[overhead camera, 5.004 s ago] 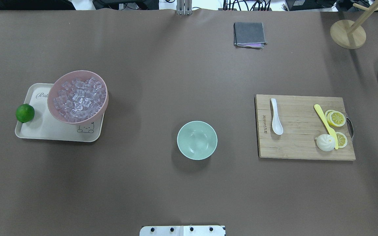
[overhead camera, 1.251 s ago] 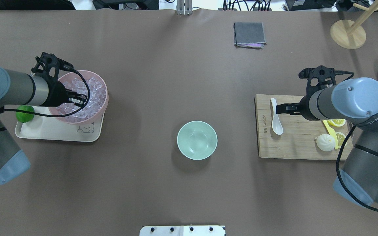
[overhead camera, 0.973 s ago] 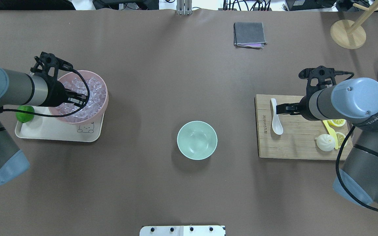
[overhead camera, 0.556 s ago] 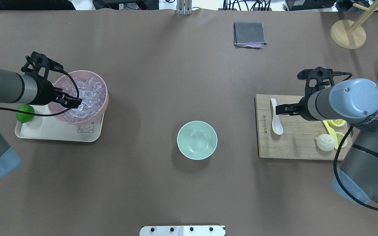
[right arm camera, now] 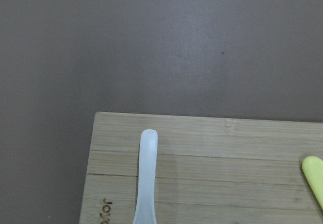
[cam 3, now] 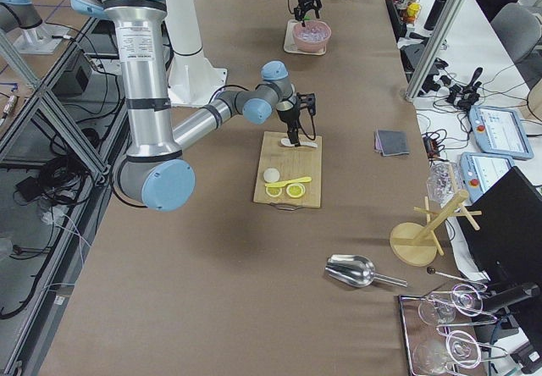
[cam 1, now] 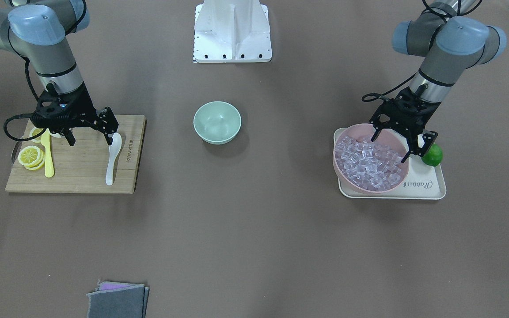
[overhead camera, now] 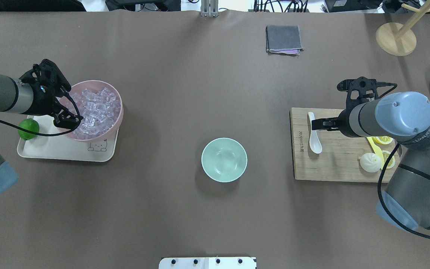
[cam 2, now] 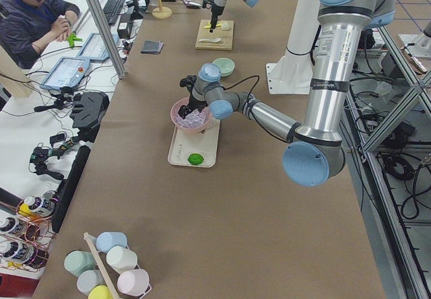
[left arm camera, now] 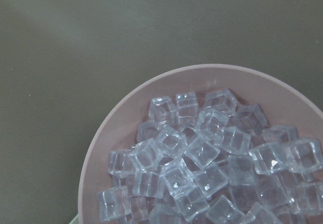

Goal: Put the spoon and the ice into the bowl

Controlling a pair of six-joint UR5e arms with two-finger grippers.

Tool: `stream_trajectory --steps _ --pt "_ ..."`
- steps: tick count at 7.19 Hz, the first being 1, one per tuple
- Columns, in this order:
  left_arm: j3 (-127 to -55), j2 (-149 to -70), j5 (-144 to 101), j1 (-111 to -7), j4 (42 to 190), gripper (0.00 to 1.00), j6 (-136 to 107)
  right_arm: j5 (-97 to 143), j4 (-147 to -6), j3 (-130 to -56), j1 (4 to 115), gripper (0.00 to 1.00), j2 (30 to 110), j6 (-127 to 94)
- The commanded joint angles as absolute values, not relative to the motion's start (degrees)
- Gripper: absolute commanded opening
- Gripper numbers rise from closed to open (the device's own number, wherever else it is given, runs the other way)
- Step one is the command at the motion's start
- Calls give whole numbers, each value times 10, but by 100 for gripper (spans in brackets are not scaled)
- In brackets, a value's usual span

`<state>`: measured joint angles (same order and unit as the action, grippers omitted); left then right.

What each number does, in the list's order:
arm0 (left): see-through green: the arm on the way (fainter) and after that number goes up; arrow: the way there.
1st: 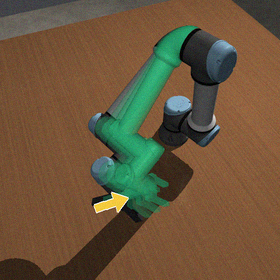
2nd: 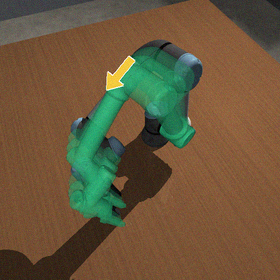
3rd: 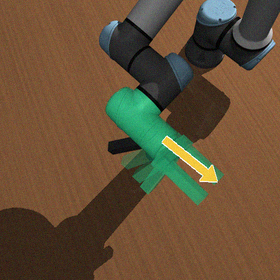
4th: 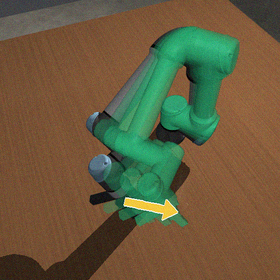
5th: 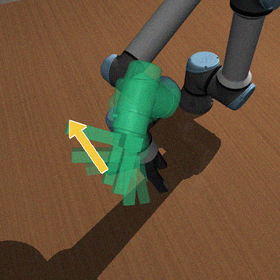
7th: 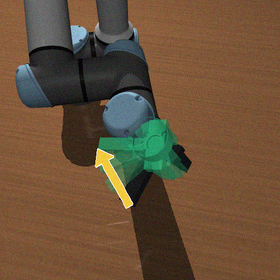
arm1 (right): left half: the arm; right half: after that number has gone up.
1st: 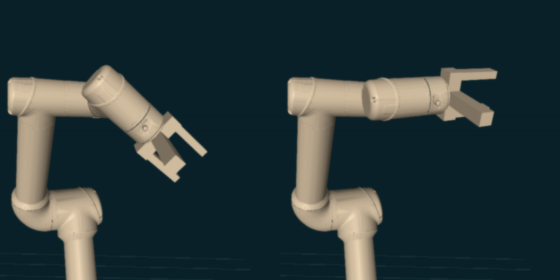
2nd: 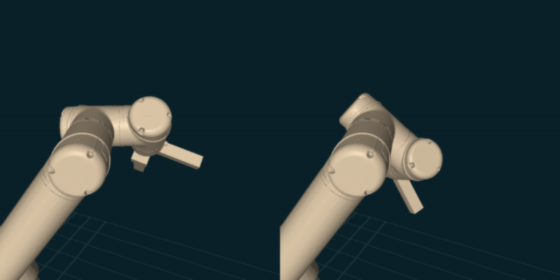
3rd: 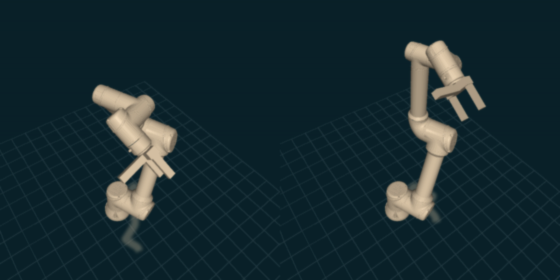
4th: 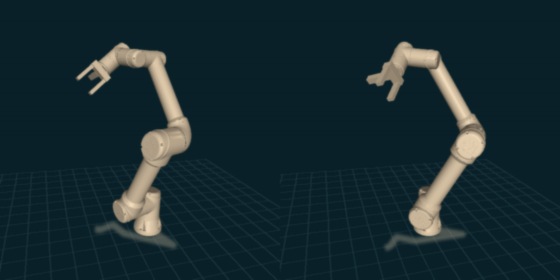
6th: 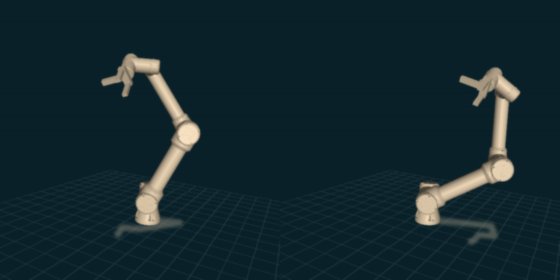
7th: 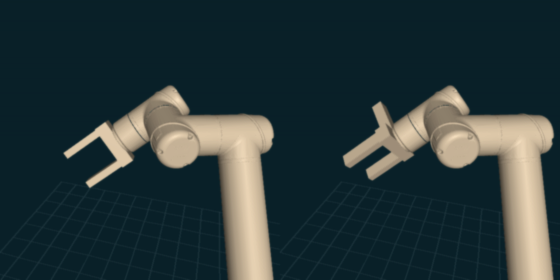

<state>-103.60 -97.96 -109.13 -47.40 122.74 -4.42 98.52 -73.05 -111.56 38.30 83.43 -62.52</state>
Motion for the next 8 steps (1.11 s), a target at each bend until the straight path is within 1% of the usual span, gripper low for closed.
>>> stream_trajectory --steps 1,5,8 --pt "-1027 -979 -1090 -474 1228 96 51 985 -729 -1112 383 100 834 -625" --pt "-1001 -973 -1055 -472 1229 96 130 986 -729 -1113 383 100 834 -631" --pt "-1011 -962 -1056 -470 1231 96 130 986 -729 -1114 383 100 834 -633"
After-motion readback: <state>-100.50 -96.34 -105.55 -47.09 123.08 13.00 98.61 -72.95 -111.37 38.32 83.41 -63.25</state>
